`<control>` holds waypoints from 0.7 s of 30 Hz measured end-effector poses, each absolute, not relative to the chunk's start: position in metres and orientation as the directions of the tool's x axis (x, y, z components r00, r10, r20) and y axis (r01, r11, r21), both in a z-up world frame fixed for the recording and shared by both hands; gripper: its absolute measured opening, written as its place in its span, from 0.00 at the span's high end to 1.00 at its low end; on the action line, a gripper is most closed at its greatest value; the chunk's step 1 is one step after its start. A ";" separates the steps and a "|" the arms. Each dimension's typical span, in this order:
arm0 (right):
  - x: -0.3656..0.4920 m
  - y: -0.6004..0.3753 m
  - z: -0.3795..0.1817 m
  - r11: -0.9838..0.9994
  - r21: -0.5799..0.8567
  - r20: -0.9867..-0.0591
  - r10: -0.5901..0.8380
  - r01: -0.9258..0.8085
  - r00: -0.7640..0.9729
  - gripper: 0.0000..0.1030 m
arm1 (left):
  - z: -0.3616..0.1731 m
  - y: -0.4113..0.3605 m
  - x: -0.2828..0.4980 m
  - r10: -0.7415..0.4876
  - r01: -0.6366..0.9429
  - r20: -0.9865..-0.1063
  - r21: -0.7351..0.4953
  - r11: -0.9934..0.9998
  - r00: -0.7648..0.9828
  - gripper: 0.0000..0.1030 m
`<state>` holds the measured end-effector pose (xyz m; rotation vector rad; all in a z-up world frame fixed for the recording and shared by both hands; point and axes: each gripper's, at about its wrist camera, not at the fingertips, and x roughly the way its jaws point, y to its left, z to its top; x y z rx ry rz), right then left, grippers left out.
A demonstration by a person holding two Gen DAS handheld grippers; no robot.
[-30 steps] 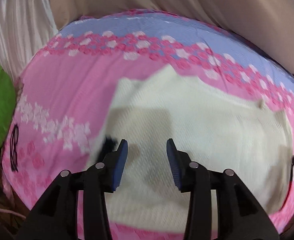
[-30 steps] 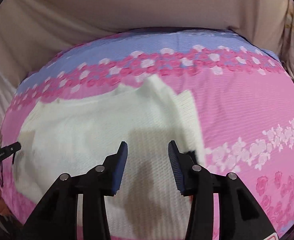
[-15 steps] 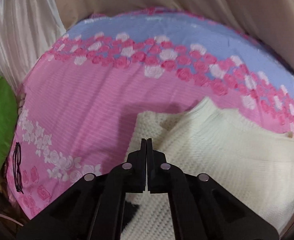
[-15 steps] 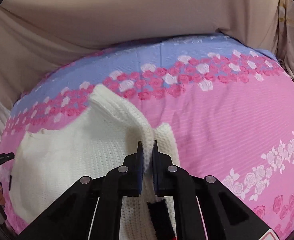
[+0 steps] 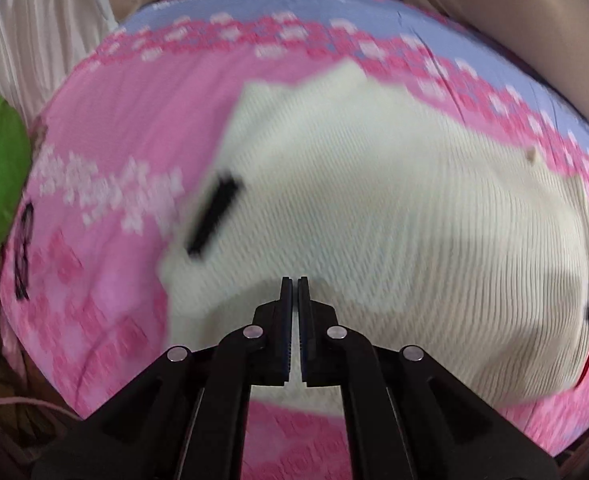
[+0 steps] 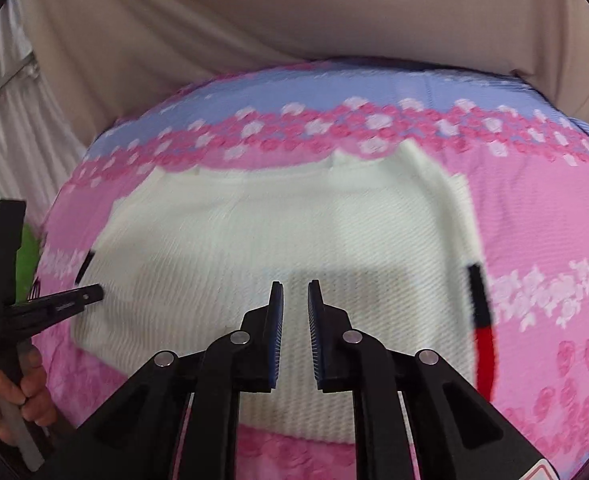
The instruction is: Fold small clothes
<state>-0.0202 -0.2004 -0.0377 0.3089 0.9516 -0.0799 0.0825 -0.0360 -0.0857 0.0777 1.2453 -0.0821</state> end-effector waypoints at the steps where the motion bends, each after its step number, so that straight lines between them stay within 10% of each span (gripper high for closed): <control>1: -0.018 -0.190 -0.050 0.957 0.223 -0.824 0.085 0.184 0.560 0.89 | -0.093 -0.036 0.077 -0.009 0.102 -0.952 0.023 0.994 0.305 0.98; 18: -0.020 -0.141 -0.067 0.980 0.165 -0.876 0.094 0.111 0.472 0.88 | -0.092 -0.025 0.051 -0.024 0.139 -0.957 0.017 0.990 0.290 0.97; 21: -0.031 -0.137 -0.046 0.982 0.160 -0.848 0.088 0.095 0.522 0.88 | -0.085 -0.007 0.048 -0.062 0.089 -0.956 -0.038 0.995 0.286 0.82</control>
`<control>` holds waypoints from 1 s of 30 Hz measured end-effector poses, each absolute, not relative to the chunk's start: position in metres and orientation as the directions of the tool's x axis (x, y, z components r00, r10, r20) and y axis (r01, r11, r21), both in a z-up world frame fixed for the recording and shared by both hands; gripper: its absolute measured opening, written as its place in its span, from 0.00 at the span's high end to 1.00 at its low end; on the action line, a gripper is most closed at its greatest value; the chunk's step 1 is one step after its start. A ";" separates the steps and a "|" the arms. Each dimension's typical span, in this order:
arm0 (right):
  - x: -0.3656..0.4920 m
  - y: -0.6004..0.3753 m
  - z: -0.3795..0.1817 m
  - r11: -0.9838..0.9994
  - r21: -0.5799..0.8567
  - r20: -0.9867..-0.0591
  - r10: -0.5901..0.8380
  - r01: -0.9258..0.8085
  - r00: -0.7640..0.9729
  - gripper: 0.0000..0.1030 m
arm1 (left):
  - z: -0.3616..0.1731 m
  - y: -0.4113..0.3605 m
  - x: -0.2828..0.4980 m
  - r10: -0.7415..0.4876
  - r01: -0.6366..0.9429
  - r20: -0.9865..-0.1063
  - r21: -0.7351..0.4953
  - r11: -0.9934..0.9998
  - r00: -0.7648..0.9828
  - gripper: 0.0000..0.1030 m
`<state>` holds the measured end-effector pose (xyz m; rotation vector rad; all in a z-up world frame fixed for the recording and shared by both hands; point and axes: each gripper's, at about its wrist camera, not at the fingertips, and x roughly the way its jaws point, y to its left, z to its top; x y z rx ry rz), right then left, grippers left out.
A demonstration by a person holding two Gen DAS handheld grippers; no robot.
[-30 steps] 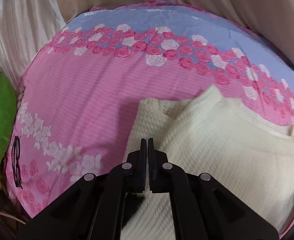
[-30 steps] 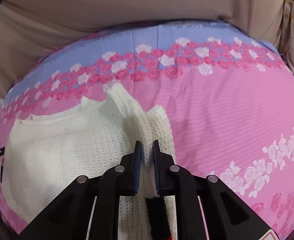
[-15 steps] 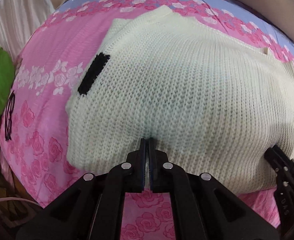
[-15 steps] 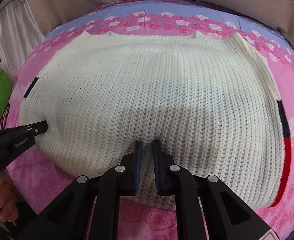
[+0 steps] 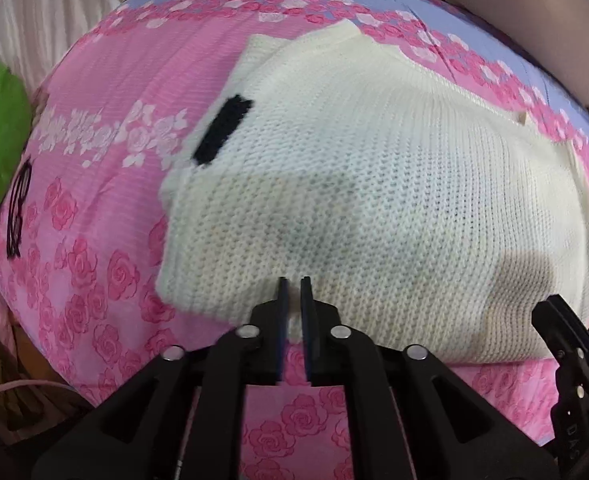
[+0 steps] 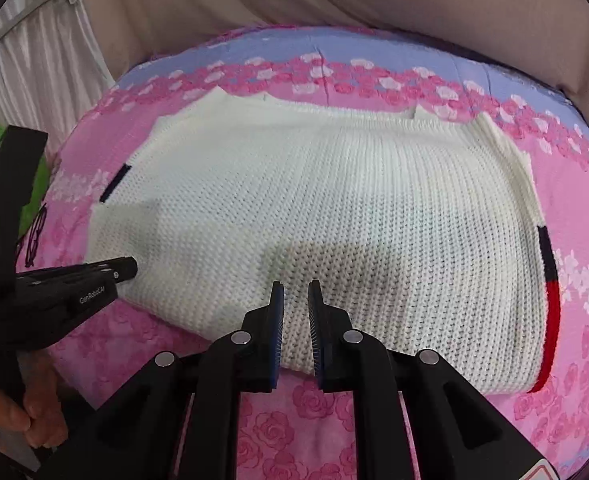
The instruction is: Fold small clothes
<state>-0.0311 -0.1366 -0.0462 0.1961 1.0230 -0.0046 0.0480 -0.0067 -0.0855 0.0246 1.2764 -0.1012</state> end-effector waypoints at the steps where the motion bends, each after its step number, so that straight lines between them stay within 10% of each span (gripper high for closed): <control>1: -0.035 -0.137 -0.043 0.982 0.162 -0.843 0.087 0.096 0.531 0.88 | -0.083 0.004 0.047 -0.086 0.056 -0.953 -0.073 0.996 0.291 0.61; 4: -0.048 -0.156 -0.043 0.977 0.142 -0.842 0.035 0.159 0.538 0.86 | -0.083 0.047 0.049 -0.140 -0.088 -0.938 -0.176 0.980 0.317 0.37; 7: -0.074 -0.214 -0.050 0.922 0.146 -0.846 -0.071 0.359 0.528 0.44 | -0.101 0.082 0.055 -0.201 -0.220 -0.941 -0.265 0.939 0.274 0.34; 13: -0.122 -0.320 -0.093 0.730 0.272 -0.894 -0.050 0.627 0.446 0.39 | -0.113 0.085 0.060 -0.284 -0.293 -0.916 -0.365 0.884 0.284 0.17; 17: -0.110 -0.324 -0.112 0.660 0.445 -0.843 0.082 0.605 0.532 0.29 | -0.113 0.059 0.072 -0.269 -0.250 -0.926 -0.336 0.908 0.264 0.27; 19: -0.095 -0.315 -0.109 0.691 0.429 -0.844 0.077 0.582 0.531 0.40 | -0.111 0.056 0.075 -0.265 -0.241 -0.930 -0.327 0.914 0.256 0.59; 21: -0.087 -0.311 -0.104 0.694 0.451 -0.835 0.105 0.561 0.541 0.84 | -0.109 0.054 0.076 -0.310 -0.227 -0.923 -0.361 0.905 0.229 0.80; 30: -0.167 -0.328 -0.038 0.754 0.351 -0.844 -0.001 0.555 0.536 0.89 | -0.068 0.055 0.013 -0.315 -0.091 -0.936 -0.331 0.939 0.157 0.85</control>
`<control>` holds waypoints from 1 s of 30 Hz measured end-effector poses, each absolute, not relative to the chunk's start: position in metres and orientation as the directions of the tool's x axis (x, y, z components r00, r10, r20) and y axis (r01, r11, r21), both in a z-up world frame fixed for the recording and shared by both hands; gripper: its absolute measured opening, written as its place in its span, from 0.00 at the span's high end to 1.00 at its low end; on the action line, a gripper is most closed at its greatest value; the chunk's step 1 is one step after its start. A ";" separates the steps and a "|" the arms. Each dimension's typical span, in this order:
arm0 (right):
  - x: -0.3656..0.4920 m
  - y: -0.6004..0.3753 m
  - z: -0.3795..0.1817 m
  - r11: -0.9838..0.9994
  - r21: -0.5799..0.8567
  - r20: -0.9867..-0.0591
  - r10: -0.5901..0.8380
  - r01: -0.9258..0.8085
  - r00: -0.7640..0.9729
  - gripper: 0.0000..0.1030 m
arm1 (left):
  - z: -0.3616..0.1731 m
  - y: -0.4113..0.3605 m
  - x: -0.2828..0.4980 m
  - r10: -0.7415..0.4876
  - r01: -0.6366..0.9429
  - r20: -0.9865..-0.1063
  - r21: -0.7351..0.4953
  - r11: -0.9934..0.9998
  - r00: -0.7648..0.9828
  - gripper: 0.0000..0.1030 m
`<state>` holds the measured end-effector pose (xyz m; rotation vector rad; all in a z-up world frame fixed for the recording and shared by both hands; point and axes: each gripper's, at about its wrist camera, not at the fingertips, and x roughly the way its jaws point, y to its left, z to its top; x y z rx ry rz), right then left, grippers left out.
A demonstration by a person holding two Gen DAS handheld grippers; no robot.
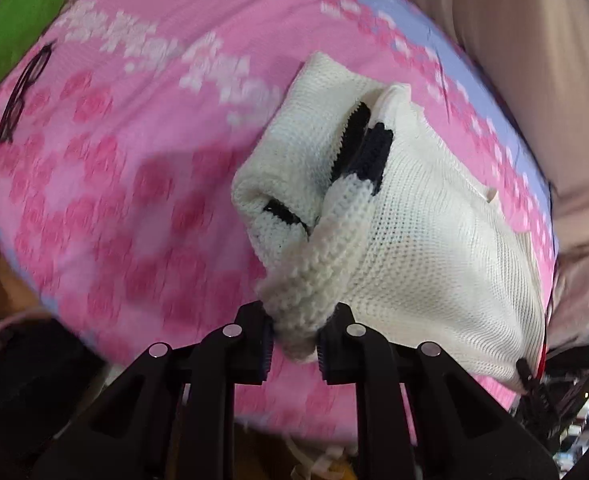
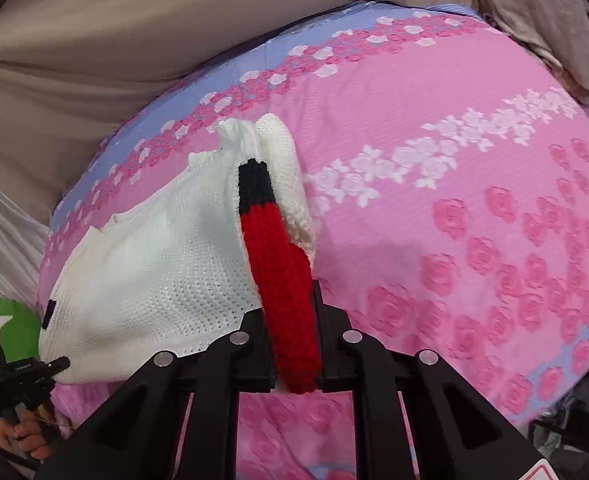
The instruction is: Fold small clothes
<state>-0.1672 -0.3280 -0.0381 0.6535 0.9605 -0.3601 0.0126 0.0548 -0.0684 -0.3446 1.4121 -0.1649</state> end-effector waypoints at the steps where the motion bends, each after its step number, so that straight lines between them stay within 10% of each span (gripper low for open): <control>1: -0.186 -0.330 -0.041 0.750 0.336 -0.859 -0.005 0.570 0.512 0.89 | -0.074 0.055 0.000 -0.314 -0.087 -0.941 -0.325 0.942 0.124 0.84; 10: -0.240 -0.331 -0.066 0.703 0.296 -0.893 -0.037 0.647 0.448 0.76 | -0.070 0.070 -0.032 -0.215 -0.072 -0.962 -0.229 0.971 0.170 0.74; 14: -0.205 -0.337 -0.030 0.776 0.220 -0.847 -0.149 0.591 0.511 0.49 | -0.032 0.050 -0.008 -0.114 0.025 -0.931 -0.113 0.993 0.345 0.70; 17: -0.158 -0.333 -0.035 0.823 0.191 -0.850 -0.133 0.534 0.509 0.45 | -0.039 0.036 0.015 -0.135 0.065 -0.922 -0.119 0.991 0.364 0.49; 22: -0.111 -0.325 -0.082 0.847 0.151 -0.894 -0.103 0.510 0.435 0.44 | -0.092 -0.002 0.052 -0.132 0.085 -0.958 -0.114 0.990 0.254 0.64; 24: -0.104 -0.320 -0.090 0.857 0.145 -0.898 -0.096 0.495 0.430 0.58 | -0.105 -0.005 0.058 -0.126 0.058 -0.965 -0.115 0.992 0.229 0.76; 25: -0.101 -0.319 -0.090 0.863 0.168 -0.896 -0.069 0.477 0.440 0.89 | -0.103 -0.005 0.059 -0.131 0.050 -0.962 -0.122 0.991 0.240 0.90; 30: -0.103 -0.320 -0.032 0.862 0.209 -0.811 -0.111 0.461 0.575 0.91 | -0.072 0.001 0.065 -0.186 0.039 -0.931 -0.183 0.982 0.314 0.94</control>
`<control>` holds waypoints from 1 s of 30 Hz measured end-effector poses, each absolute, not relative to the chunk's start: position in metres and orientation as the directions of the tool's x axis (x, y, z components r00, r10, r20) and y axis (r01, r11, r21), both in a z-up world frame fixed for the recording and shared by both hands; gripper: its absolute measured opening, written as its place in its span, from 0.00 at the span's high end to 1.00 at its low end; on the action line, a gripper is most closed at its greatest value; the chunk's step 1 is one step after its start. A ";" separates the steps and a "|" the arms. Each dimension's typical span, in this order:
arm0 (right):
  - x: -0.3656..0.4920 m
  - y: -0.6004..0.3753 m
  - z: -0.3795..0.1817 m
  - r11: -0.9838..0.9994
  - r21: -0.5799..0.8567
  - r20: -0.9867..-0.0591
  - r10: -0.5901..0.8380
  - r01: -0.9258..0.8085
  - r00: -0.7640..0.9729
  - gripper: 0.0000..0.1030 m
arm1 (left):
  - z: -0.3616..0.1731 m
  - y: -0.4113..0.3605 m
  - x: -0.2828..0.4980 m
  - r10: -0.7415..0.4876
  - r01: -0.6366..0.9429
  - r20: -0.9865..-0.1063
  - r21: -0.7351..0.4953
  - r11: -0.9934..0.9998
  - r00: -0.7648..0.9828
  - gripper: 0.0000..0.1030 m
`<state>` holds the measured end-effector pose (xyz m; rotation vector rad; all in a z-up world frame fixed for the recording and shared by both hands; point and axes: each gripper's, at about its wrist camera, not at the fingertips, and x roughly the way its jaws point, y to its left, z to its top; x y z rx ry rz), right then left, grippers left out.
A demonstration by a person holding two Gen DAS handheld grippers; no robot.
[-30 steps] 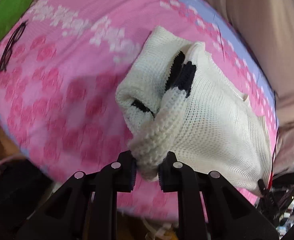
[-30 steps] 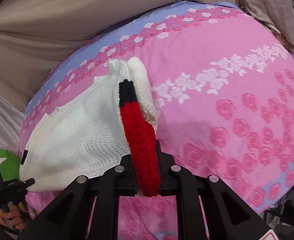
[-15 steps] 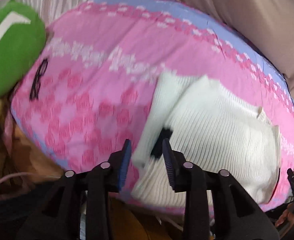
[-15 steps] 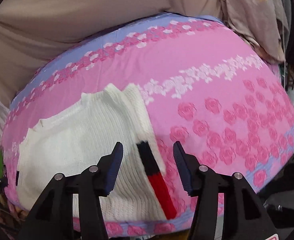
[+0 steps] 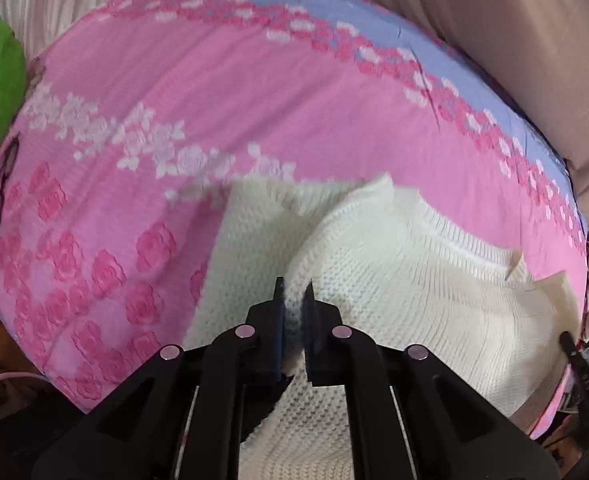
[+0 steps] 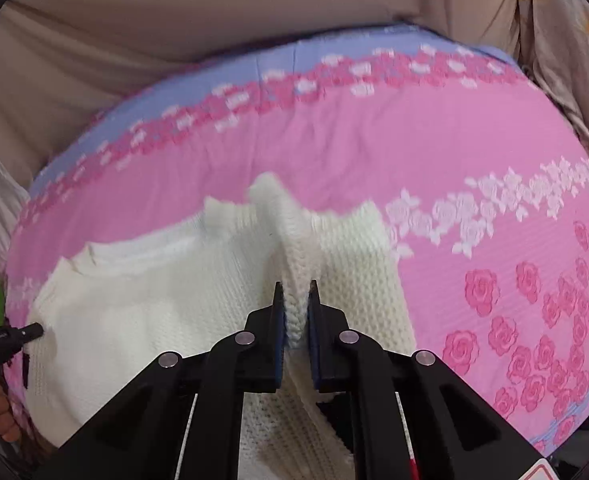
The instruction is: Fold small clothes
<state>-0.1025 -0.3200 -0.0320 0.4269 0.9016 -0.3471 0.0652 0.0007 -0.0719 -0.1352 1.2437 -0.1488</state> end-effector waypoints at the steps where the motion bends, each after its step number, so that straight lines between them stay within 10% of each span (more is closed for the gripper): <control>1: -0.099 -0.321 -0.029 0.866 0.192 -0.803 -0.131 0.462 0.581 0.92 | -0.074 -0.001 0.069 -0.175 0.040 -0.934 -0.171 0.984 0.312 0.94; 6: -0.075 -0.337 -0.096 0.873 0.082 -0.918 -0.121 0.480 0.378 0.90 | -0.109 -0.013 0.072 -0.093 0.056 -0.960 -0.082 0.995 0.263 0.92; 11: -0.107 -0.304 -0.030 0.859 -0.004 -0.803 -0.308 0.513 0.510 0.83 | -0.091 -0.005 0.056 -0.091 0.065 -0.961 -0.076 0.995 0.261 0.89; 20: -0.073 -0.157 -0.034 0.980 0.152 -0.849 0.062 0.130 0.525 0.91 | -0.091 0.006 0.026 -0.075 0.067 -0.975 -0.062 0.996 0.209 0.83; 30: -0.044 -0.121 -0.096 0.985 0.151 -0.928 0.113 0.081 0.354 0.92 | -0.091 0.036 0.011 -0.124 0.027 -0.974 -0.121 0.992 0.190 0.64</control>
